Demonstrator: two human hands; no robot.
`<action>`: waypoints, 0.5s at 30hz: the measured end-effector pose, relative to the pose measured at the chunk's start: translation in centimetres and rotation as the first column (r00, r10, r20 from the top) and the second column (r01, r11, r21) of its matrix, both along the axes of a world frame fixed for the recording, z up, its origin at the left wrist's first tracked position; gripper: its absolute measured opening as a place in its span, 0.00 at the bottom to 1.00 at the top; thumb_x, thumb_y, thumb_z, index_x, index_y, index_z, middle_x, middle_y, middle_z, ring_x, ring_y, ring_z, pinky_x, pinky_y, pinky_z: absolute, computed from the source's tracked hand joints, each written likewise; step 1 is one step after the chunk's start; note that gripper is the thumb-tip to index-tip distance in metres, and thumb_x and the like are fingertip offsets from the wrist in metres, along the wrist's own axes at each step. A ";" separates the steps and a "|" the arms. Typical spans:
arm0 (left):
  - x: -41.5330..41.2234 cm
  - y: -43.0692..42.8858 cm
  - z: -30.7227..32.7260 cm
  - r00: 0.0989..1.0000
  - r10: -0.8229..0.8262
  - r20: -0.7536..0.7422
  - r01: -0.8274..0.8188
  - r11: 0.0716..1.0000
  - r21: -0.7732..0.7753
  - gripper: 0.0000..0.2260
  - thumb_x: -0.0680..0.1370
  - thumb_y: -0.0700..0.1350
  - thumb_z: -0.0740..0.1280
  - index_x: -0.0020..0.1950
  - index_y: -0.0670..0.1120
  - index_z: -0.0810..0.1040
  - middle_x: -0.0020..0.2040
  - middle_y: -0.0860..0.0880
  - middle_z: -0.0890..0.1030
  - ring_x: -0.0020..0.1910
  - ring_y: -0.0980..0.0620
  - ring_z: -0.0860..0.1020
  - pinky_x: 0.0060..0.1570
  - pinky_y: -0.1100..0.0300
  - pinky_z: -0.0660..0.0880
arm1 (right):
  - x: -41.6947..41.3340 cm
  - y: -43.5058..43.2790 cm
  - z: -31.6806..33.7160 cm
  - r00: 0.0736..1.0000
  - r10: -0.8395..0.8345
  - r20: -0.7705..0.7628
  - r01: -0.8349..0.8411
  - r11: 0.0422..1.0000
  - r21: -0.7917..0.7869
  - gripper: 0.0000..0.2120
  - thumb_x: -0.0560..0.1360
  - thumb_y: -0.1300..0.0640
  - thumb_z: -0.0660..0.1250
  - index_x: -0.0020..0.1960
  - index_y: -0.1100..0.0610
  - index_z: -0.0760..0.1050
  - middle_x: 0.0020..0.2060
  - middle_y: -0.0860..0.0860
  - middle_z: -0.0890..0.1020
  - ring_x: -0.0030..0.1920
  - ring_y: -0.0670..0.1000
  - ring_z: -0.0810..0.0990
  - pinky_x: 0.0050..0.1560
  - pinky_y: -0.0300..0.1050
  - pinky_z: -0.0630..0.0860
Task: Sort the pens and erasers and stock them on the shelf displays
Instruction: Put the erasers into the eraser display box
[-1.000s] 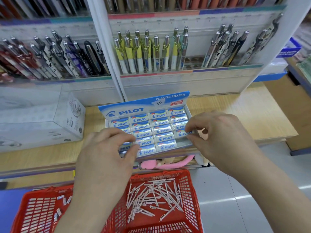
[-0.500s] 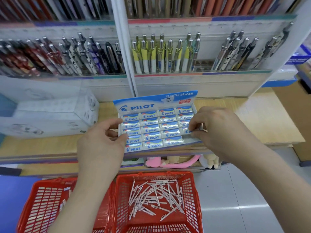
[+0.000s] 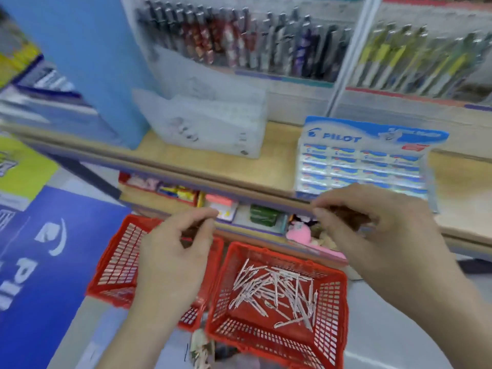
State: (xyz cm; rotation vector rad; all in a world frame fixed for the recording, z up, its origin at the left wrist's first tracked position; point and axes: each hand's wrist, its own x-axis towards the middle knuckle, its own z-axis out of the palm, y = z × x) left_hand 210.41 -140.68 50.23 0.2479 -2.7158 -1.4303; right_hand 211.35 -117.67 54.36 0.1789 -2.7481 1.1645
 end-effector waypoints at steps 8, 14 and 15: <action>5.5 -16.1 -8.5 0.943 0.117 0.312 -0.092 0.991 -0.092 0.16 0.74 0.36 0.68 0.37 0.59 0.79 0.35 0.66 0.81 0.39 0.67 0.76 0.37 0.74 0.70 | -0.4 -13.9 -8.5 0.933 0.232 0.275 -0.265 0.960 0.091 0.05 0.71 0.60 0.71 0.41 0.51 0.81 0.33 0.45 0.83 0.36 0.44 0.79 0.41 0.40 0.72; 6.7 -28.8 -17.9 0.879 0.180 0.442 -0.126 0.981 -0.148 0.12 0.76 0.38 0.64 0.43 0.56 0.81 0.39 0.60 0.81 0.41 0.61 0.78 0.42 0.66 0.72 | -1.4 -26.6 -19.4 0.851 0.180 0.494 -0.251 0.964 0.081 0.08 0.71 0.62 0.71 0.45 0.49 0.81 0.36 0.43 0.82 0.41 0.43 0.77 0.43 0.32 0.71; 6.6 -30.7 -19.5 0.870 0.178 0.459 -0.112 0.979 -0.168 0.12 0.76 0.38 0.64 0.44 0.55 0.81 0.40 0.60 0.81 0.41 0.61 0.78 0.41 0.68 0.71 | -1.5 -28.5 -21.5 0.837 0.175 0.518 -0.250 0.965 0.078 0.09 0.71 0.62 0.70 0.47 0.49 0.81 0.37 0.43 0.82 0.40 0.43 0.78 0.46 0.35 0.72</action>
